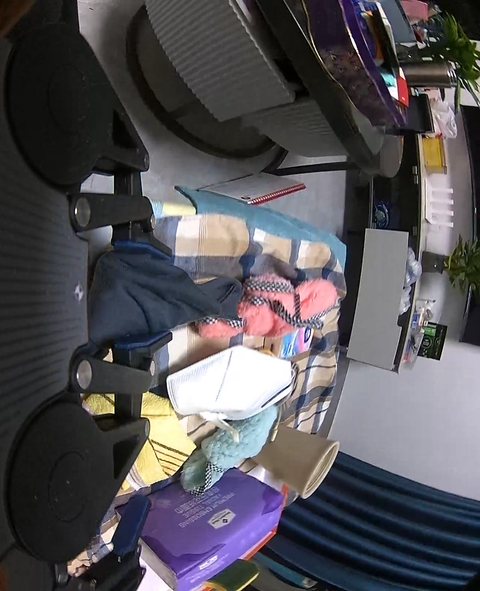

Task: Organize soft objects
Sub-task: 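Grasp the navy cloth with the left tool while the right tool grasps the yellow towel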

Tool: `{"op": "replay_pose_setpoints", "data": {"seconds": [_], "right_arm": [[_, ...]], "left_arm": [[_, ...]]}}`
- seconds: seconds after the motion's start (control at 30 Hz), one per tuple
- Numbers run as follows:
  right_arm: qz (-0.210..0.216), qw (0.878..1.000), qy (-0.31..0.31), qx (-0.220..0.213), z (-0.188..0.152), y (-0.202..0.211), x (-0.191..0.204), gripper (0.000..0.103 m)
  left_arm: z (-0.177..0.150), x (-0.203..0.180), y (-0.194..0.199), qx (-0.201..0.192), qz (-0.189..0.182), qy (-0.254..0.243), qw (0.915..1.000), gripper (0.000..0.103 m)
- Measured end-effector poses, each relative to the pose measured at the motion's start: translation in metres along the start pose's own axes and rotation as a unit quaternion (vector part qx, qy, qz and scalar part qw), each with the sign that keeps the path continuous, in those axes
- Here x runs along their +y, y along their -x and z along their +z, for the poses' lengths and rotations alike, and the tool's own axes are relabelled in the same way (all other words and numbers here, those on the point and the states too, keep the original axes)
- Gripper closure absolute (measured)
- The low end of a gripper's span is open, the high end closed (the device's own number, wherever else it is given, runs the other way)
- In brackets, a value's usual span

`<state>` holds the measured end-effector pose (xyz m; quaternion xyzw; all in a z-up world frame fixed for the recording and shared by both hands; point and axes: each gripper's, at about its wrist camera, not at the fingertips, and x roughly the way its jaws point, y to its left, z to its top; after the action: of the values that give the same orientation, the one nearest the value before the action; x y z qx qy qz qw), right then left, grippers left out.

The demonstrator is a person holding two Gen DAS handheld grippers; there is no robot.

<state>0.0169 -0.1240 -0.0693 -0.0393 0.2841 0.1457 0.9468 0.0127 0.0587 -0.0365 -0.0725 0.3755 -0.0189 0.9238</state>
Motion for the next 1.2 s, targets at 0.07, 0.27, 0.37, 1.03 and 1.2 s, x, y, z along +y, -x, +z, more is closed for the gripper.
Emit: {"op": "replay_pose_setpoints", "data": {"seconds": [0.07, 0.27, 0.37, 1.03, 1.2], "right_arm": [[-0.008, 1.000, 0.007, -0.001, 0.000, -0.010, 0.005, 0.009], [-0.011, 0.999, 0.038, 0.015, -0.002, -0.035, 0.011, 0.020], [0.001, 0.999, 0.030, 0.024, 0.001, -0.037, 0.007, 0.055], [0.024, 0.994, 0.017, -0.105, 0.042, 0.055, -0.025, 0.078], [0.019, 0.992, 0.011, -0.126, 0.050, 0.065, -0.038, 0.078]], "left_arm": [[0.000, 0.000, 0.001, 0.001, -0.001, 0.000, 1.0000, 0.061], [0.001, -0.003, 0.000, -0.001, -0.007, -0.001, 1.0000, 0.061], [0.001, -0.004, 0.000, -0.002, -0.009, -0.002, 1.0000, 0.061], [0.021, -0.029, 0.022, -0.036, -0.021, -0.002, 0.9991, 0.061], [0.029, -0.042, 0.029, -0.049, -0.024, -0.011, 0.9984, 0.061]]}}
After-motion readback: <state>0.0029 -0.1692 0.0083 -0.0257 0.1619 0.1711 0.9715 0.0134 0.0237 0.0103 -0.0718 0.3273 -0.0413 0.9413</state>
